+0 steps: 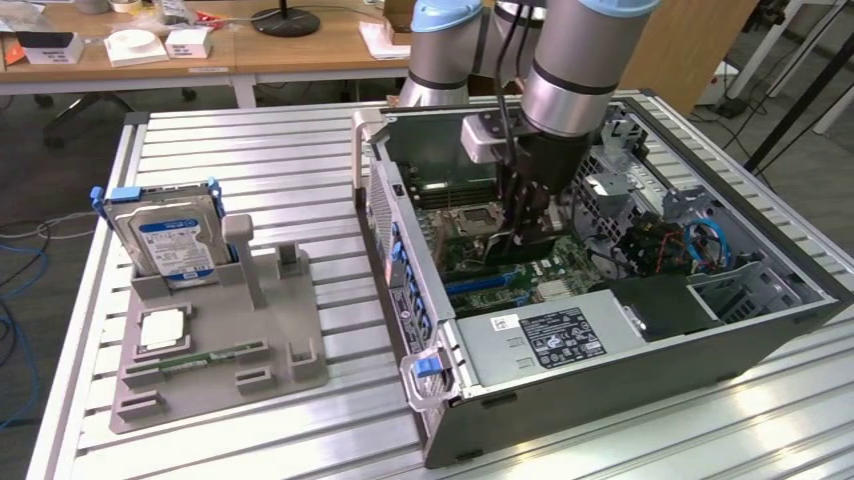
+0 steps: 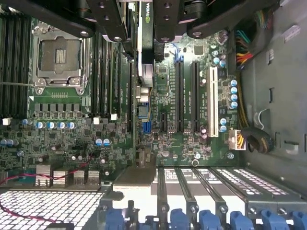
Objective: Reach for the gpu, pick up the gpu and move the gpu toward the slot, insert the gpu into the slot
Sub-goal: 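Insert the gpu into the slot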
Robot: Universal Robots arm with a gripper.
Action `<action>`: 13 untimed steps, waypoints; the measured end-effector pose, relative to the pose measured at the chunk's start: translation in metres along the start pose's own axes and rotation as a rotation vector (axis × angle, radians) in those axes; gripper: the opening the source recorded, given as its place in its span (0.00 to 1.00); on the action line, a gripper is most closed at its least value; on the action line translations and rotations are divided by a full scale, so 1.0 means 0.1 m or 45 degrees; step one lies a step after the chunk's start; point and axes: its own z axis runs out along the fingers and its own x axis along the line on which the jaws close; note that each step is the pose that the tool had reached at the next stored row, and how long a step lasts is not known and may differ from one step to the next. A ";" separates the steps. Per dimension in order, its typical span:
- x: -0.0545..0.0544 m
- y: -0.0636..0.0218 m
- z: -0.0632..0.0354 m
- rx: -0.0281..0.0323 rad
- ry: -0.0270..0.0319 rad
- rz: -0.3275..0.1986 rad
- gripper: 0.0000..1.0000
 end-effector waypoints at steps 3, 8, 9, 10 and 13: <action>0.00 0.030 0.019 0.0000 0.0001 0.000 0.26; 0.00 0.069 0.048 0.0000 0.0000 0.000 0.26; 0.00 0.076 0.054 0.0000 0.0000 0.000 0.26; 0.00 0.081 0.059 0.0000 0.0001 0.000 0.26; 0.00 0.095 0.075 -0.0001 0.0000 0.000 0.26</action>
